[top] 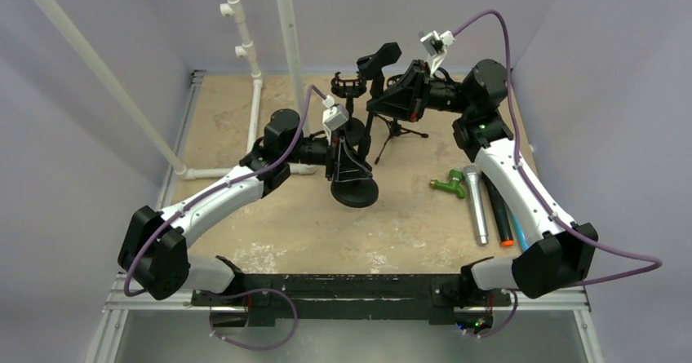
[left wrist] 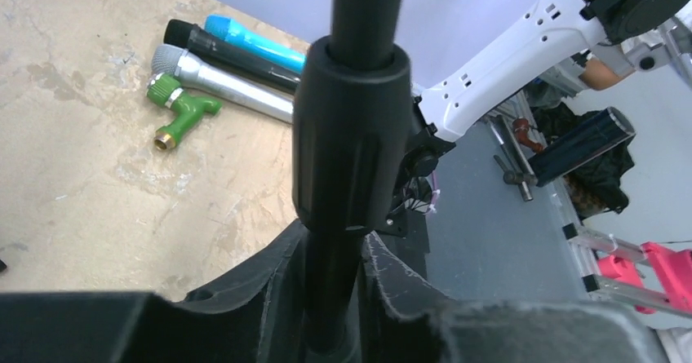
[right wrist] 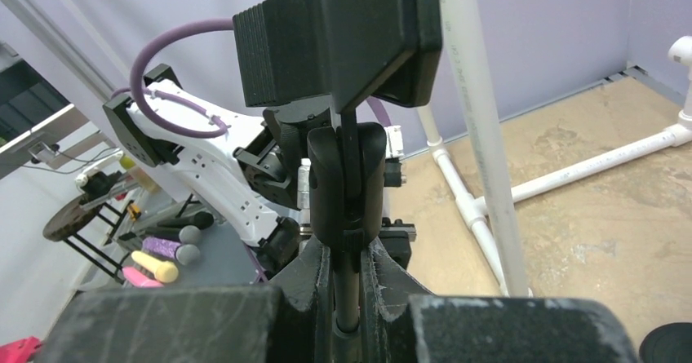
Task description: Remove the microphone from the stand
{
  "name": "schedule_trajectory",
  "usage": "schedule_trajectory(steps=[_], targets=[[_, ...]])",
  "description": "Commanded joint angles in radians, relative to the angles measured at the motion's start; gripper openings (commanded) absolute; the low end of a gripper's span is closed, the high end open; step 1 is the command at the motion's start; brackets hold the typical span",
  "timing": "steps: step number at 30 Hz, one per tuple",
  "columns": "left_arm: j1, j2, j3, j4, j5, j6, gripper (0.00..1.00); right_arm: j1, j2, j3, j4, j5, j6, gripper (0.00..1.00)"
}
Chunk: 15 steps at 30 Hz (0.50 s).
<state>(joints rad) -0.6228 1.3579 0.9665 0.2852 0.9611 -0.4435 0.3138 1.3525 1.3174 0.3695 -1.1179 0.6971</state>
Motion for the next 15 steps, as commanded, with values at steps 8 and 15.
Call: schedule_trajectory(steps=[8,15], targets=[[-0.003,-0.059,0.009,-0.039,0.007,0.056,0.0,-0.007,-0.068,0.136,-0.457,0.151,-0.326,0.09],[-0.002,-0.066,0.062,-0.073,-0.029,0.038,0.0,-0.006,-0.095,0.078,-0.514,0.202,-0.35,0.63]])
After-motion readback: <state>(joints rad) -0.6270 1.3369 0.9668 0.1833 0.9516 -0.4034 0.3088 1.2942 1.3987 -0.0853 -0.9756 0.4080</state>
